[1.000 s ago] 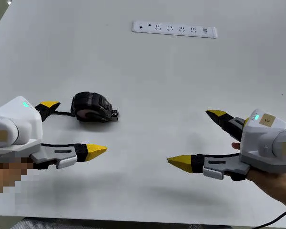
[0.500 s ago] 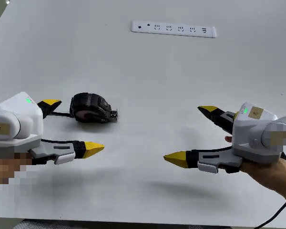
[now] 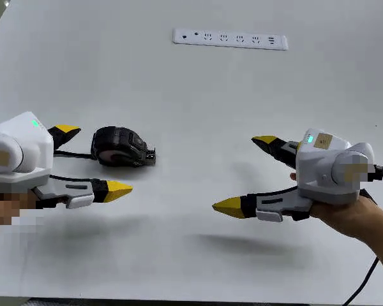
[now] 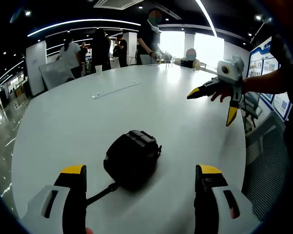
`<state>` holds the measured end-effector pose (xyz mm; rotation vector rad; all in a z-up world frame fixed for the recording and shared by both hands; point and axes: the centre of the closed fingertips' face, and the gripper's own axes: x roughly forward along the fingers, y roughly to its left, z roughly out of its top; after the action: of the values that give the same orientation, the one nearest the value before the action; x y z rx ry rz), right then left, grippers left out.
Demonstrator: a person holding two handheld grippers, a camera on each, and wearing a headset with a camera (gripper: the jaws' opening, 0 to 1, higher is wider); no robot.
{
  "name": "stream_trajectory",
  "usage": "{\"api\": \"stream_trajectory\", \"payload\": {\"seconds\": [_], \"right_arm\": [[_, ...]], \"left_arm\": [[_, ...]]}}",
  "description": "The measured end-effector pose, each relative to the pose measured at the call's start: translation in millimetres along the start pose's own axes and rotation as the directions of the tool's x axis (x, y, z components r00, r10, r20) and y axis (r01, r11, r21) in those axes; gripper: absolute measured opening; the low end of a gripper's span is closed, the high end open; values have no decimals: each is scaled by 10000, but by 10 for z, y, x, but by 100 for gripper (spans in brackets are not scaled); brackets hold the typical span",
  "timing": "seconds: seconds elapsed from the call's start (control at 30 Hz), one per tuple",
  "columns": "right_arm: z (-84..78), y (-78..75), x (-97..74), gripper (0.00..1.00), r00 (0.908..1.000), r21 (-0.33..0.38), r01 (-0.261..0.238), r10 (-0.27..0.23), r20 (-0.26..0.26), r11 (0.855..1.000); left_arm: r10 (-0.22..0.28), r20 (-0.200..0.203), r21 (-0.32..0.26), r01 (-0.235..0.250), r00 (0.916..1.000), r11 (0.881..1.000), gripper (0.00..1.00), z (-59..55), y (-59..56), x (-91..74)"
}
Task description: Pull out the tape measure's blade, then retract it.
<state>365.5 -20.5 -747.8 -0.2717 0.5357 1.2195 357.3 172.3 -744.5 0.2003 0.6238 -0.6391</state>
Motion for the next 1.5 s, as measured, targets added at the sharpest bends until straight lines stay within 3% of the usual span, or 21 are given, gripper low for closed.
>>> {"api": "stream_trajectory", "payload": {"seconds": [0.37, 0.6, 1.23, 1.5], "right_arm": [[59, -20, 179, 91, 9986, -571, -514, 508, -120, 9970], [104, 4, 298, 86, 9960, -1017, -896, 886, -144, 9908], [206, 58, 634, 74, 9806, -1955, -1949, 1871, -579, 9611], [219, 60, 750, 68, 9737, -2408, -2257, 2109, -861, 9440]], "left_arm": [[-288, -376, 472, 306, 9989, 9984, 83, -15, 115, 42], [-550, -637, 818, 602, 9964, 9948, 76, -35, 128, 60], [-1051, -1210, 1469, 1226, 9871, 9815, 61, -26, 233, 104], [-1450, -1416, 1857, 1702, 9792, 9678, 50, -22, 230, 135]]}}
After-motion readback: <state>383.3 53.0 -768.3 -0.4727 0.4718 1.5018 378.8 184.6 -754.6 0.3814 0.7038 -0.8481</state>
